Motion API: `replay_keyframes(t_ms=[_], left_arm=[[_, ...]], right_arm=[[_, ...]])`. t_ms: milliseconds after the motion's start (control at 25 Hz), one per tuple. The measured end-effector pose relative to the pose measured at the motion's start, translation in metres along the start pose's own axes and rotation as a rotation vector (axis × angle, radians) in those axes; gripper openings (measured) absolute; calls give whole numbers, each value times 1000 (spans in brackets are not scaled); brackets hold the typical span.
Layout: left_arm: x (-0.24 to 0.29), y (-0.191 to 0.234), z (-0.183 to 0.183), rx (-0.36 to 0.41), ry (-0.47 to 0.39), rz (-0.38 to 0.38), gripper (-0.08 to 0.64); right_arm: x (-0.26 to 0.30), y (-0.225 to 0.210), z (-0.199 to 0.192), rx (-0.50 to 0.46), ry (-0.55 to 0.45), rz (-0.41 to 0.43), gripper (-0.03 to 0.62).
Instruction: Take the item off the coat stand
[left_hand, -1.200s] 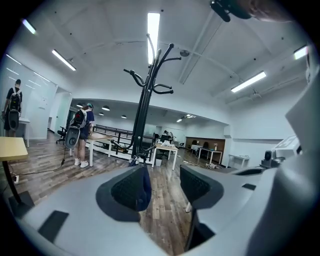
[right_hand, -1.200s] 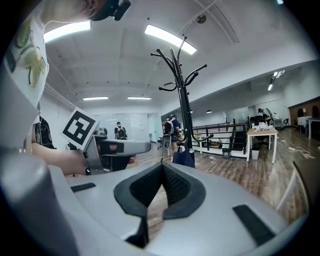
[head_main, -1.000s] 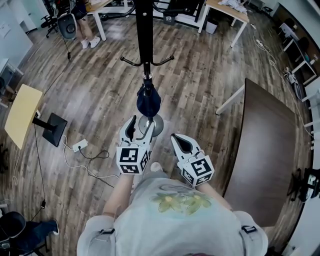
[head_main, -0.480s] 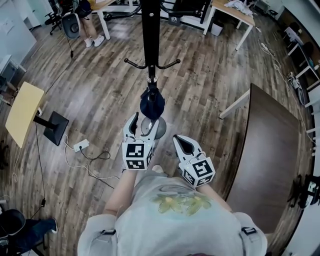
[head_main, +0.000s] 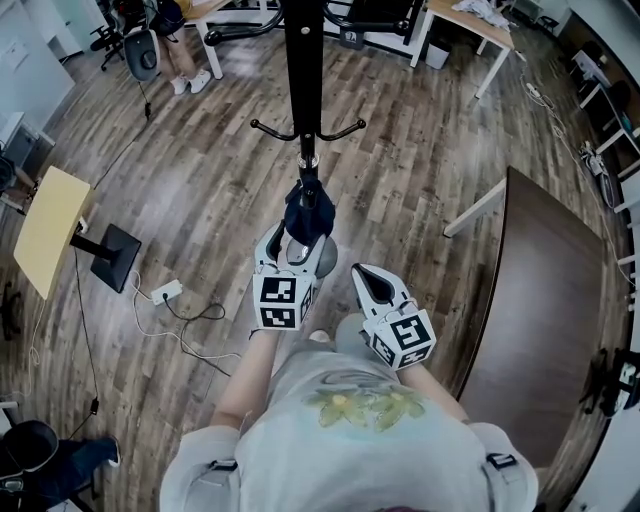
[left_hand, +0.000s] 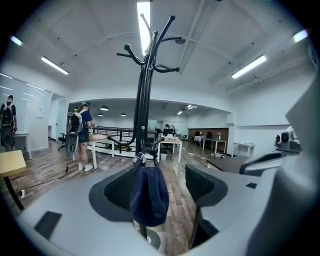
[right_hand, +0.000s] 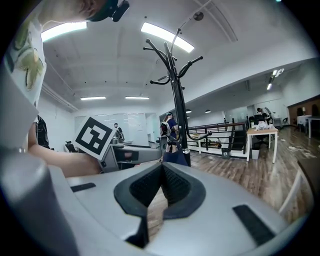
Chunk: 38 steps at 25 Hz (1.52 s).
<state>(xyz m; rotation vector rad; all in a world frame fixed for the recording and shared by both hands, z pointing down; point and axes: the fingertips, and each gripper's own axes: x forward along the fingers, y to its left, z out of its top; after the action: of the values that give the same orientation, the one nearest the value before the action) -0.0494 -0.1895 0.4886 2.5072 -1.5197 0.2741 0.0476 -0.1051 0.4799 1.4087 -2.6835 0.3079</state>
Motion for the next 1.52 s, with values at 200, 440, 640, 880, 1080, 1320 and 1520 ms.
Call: replay_keyframes(t_ms=[200, 440, 640, 880, 1080, 1320, 1520], left_arm=[[10, 5, -2, 12, 12, 19, 314], [25, 4, -14, 5, 46, 26, 314], [34, 7, -19, 16, 57, 39, 314], [46, 15, -28, -6, 89, 54, 314], [55, 20, -33, -1, 112, 57, 314], [66, 24, -36, 0, 135, 54, 314], [69, 26, -40, -6, 146, 69, 314]], right_arm=[[1, -2, 2, -5, 4, 7, 6], [3, -9, 0, 0, 10, 19, 6], [8, -16, 3, 5, -2, 32, 6], [22, -28, 4, 7, -1, 36, 6], [33, -33, 10, 4, -5, 48, 6], [46, -38, 10, 7, 5, 59, 6], [50, -43, 13, 5, 6, 57, 6]])
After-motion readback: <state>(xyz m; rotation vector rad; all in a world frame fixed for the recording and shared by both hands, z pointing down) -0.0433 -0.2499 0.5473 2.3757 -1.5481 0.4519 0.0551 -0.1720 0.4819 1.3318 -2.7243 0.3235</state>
